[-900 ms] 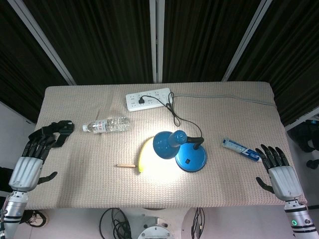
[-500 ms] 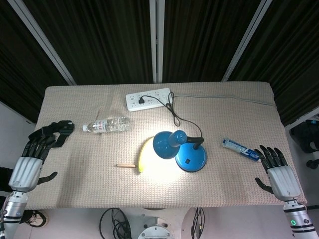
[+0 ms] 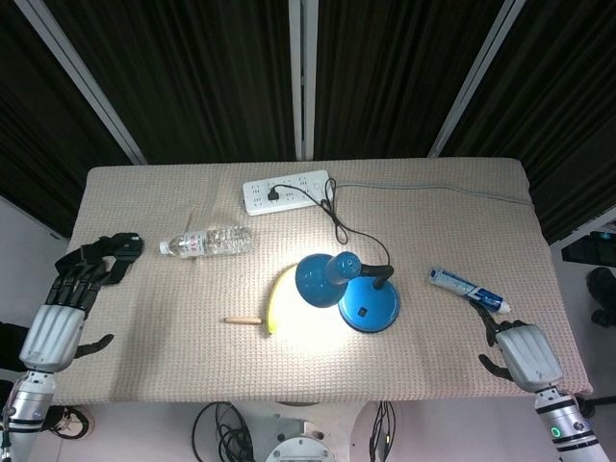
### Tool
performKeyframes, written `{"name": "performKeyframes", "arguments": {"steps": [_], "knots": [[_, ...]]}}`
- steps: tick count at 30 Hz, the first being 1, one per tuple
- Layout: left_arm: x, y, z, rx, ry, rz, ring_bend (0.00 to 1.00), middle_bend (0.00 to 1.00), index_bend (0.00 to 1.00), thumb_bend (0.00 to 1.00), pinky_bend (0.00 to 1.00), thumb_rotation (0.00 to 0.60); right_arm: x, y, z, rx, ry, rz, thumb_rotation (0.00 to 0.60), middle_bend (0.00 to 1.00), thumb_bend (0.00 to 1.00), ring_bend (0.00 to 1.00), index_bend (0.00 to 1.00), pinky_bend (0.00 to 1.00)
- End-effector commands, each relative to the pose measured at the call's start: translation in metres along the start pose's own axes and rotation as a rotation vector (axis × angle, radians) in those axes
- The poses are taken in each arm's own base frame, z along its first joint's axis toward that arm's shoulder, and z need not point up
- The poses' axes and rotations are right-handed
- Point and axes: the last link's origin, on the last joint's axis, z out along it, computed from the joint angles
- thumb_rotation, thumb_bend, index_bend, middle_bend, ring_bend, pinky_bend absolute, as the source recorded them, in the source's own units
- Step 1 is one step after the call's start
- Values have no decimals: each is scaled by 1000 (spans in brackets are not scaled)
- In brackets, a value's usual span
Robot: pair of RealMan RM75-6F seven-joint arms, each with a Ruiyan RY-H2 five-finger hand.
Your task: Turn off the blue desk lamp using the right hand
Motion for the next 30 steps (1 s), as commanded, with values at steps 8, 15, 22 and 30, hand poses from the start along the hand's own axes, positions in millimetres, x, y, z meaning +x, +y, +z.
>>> {"name": "performKeyframes", "arguments": {"steps": [8, 15, 22, 30], "knots": [[0, -3, -4, 15, 1, 2, 0, 10, 74, 22, 0, 600, -11, -50, 12, 186, -75, -56, 600, 952, 461, 911, 0, 876], [-1, -4, -5, 19, -2, 3, 0, 10, 74, 21, 0, 600, -23, -83, 28, 268, -118, -70, 600, 952, 478, 911, 0, 876], [1, -5, -4, 20, 1, 4, 0, 10, 74, 21, 0, 600, -33, -107, 59, 286, -161, -115, 600, 952, 480, 911, 0, 876], [2, -7, -4, 29, 0, 4, 0, 10, 74, 21, 0, 600, -41, -126, 84, 277, -207, -116, 600, 952, 479, 911, 0, 876]]}}
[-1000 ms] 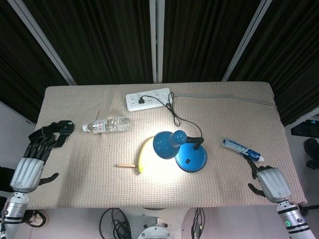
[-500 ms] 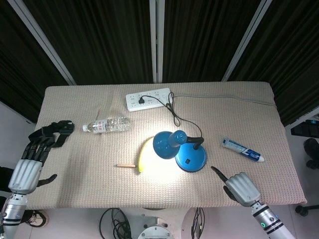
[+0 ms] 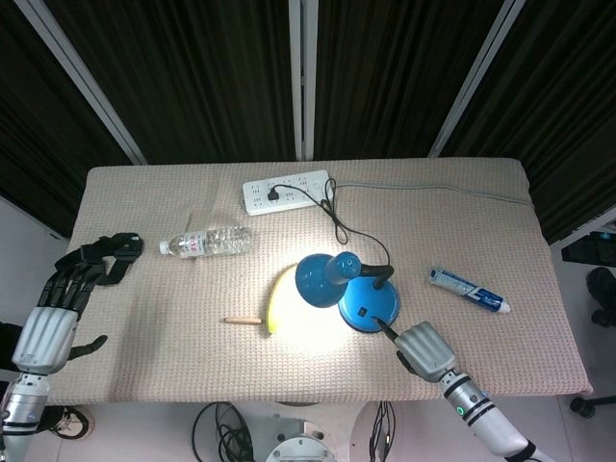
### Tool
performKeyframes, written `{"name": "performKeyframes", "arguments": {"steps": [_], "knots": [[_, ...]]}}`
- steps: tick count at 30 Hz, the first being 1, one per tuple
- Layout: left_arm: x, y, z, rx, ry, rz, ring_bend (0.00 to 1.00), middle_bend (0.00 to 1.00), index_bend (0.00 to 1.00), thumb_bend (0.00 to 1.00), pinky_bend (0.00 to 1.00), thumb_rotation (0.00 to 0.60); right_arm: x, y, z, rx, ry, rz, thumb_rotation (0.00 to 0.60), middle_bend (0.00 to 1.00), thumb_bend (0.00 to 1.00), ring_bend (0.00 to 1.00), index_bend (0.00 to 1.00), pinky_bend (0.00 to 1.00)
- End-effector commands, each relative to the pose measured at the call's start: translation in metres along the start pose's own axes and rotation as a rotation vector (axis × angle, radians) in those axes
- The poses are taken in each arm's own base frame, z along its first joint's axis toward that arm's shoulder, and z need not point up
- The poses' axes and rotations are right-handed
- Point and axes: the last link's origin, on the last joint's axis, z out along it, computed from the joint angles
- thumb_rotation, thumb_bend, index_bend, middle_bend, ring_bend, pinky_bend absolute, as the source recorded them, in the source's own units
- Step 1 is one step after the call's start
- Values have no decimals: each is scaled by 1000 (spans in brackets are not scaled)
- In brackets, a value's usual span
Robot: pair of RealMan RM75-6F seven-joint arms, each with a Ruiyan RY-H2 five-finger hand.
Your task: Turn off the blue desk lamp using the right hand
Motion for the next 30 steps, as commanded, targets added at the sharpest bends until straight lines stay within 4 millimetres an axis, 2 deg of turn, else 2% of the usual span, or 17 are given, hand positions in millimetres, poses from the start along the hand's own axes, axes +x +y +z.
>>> {"name": "performKeyframes", "arguments": {"steps": [1, 9, 30], "knots": [[0, 0, 0, 0, -1, 2, 0, 10, 74, 21, 0, 600, 2, -7, 15, 5, -13, -4, 600, 952, 479, 911, 0, 876], [0, 1, 3, -2, -4, 4, 0, 10, 74, 21, 0, 600, 2, -14, 28, 3, -39, -8, 600, 952, 480, 911, 0, 876], [-1, 0, 5, -14, -12, -5, 0, 10, 74, 21, 0, 600, -5, -12, 33, -33, -59, -33, 600, 952, 480, 911, 0, 876]]}}
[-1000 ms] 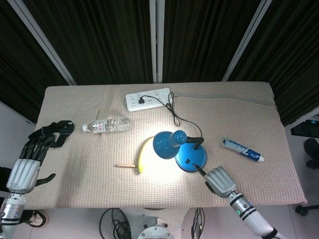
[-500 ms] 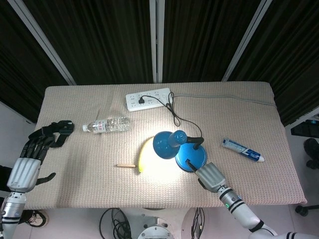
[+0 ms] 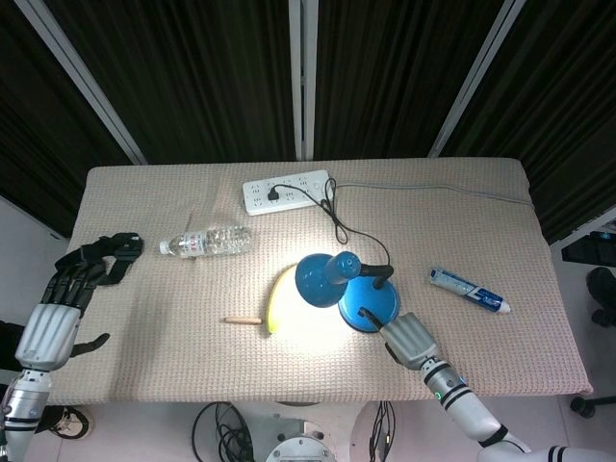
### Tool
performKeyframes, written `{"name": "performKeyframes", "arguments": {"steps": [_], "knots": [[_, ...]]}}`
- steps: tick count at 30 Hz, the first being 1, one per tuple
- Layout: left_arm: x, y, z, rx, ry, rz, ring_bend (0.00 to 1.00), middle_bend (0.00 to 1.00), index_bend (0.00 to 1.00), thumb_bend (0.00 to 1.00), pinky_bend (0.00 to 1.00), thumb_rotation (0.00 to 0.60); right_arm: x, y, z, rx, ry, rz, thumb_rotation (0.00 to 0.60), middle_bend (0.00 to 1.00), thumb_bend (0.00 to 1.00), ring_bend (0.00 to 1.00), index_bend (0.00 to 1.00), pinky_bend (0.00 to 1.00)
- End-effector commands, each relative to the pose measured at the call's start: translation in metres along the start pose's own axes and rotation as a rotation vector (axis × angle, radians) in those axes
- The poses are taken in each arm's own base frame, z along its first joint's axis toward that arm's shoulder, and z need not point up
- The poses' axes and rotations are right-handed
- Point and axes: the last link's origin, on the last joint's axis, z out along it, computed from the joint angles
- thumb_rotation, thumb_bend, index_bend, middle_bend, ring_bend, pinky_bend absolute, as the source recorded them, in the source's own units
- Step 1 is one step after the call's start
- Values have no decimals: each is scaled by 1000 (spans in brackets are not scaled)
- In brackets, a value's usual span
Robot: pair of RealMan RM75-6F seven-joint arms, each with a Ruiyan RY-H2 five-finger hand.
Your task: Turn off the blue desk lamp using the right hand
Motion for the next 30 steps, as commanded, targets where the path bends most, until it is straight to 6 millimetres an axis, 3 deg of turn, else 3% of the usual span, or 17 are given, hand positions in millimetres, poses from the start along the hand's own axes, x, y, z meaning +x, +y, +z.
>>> {"name": "performKeyframes", "arguments": {"steps": [1, 13, 20, 23, 30], "knots": [[0, 0, 0, 0, -1, 1, 0, 10, 74, 21, 0, 600, -2, -1, 1, 1, -5, 0, 600, 952, 480, 911, 0, 876], [-1, -1, 0, 3, -8, 2, 0, 10, 75, 21, 0, 600, -9, 2, 2, -15, -38, 9, 600, 952, 479, 911, 0, 876], [0, -1, -1, 5, -4, -3, 0, 10, 75, 21, 0, 600, -2, 3, -1, -15, -4, 25, 600, 952, 480, 911, 0, 876], [-1, -1, -1, 5, -5, -1, 0, 10, 75, 21, 0, 600, 7, 8, -12, -20, 53, 28, 600, 952, 480, 911, 0, 876], [2, 0, 0, -3, 1, -9, 0, 10, 74, 22, 0, 600, 10, 54, -84, -147, 115, 36, 600, 952, 478, 911, 0, 876]]}}
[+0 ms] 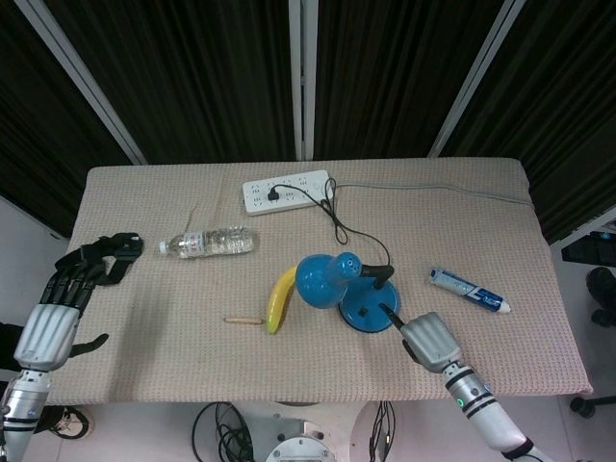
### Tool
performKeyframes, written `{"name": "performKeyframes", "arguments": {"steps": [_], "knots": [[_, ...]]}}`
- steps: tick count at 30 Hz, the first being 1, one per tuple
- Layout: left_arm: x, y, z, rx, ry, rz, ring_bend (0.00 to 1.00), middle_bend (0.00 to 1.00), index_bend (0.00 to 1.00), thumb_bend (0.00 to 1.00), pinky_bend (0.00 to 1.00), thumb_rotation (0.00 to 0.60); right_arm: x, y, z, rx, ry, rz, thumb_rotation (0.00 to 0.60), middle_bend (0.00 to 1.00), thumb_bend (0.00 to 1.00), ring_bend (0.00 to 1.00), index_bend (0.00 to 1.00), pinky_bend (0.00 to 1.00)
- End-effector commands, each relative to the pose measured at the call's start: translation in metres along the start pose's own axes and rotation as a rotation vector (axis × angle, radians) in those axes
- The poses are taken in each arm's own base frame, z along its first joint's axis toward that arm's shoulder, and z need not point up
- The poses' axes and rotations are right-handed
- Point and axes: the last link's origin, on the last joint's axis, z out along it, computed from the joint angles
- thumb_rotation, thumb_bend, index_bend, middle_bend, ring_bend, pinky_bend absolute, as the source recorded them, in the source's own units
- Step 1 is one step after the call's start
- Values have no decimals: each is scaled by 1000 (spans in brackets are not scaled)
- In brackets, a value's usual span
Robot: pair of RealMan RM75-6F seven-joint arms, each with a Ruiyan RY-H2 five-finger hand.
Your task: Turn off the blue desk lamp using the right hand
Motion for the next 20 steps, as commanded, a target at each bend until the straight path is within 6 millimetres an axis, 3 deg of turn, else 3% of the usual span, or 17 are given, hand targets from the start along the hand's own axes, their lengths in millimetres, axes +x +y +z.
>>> {"name": "performKeyframes", "arguments": {"steps": [1, 5, 8, 10, 11, 13, 15, 17, 20], "knots": [[1, 2, 0, -7, 1, -2, 0, 10, 74, 22, 0, 600, 3, 34, -47, -94, 25, 29, 600, 952, 478, 911, 0, 876], [0, 6, 0, -20, -6, -1, 0, 10, 74, 21, 0, 600, 8, 67, -73, -156, 141, 84, 600, 952, 473, 911, 0, 876], [1, 8, -1, -28, -7, -1, 0, 10, 74, 21, 0, 600, 12, 95, -90, -211, 305, 105, 600, 928, 385, 883, 1, 861], [2, 8, -1, -29, -4, 0, 0, 10, 74, 21, 0, 600, 10, 107, -99, -241, 347, 117, 600, 764, 286, 716, 3, 743], [3, 8, -1, -29, -3, 0, 0, 10, 74, 21, 0, 600, 9, 111, -102, -253, 335, 119, 600, 635, 244, 595, 3, 655], [3, 8, -2, -35, -4, -3, 0, 10, 74, 21, 0, 600, 6, 119, -108, -290, 283, 104, 600, 259, 158, 249, 0, 422], [4, 7, -3, -44, -1, 0, 0, 10, 75, 21, 0, 600, 7, 124, -111, -336, 244, 84, 600, 37, 94, 38, 0, 186], [5, 6, -3, -48, 0, 1, 0, 10, 75, 21, 0, 600, 9, 124, -111, -359, 254, 76, 600, 0, 56, 0, 0, 26], [5, 4, -2, -45, 2, -6, 0, 10, 74, 21, 0, 600, 9, 124, -112, -378, 272, 75, 600, 0, 32, 0, 0, 0]]}}
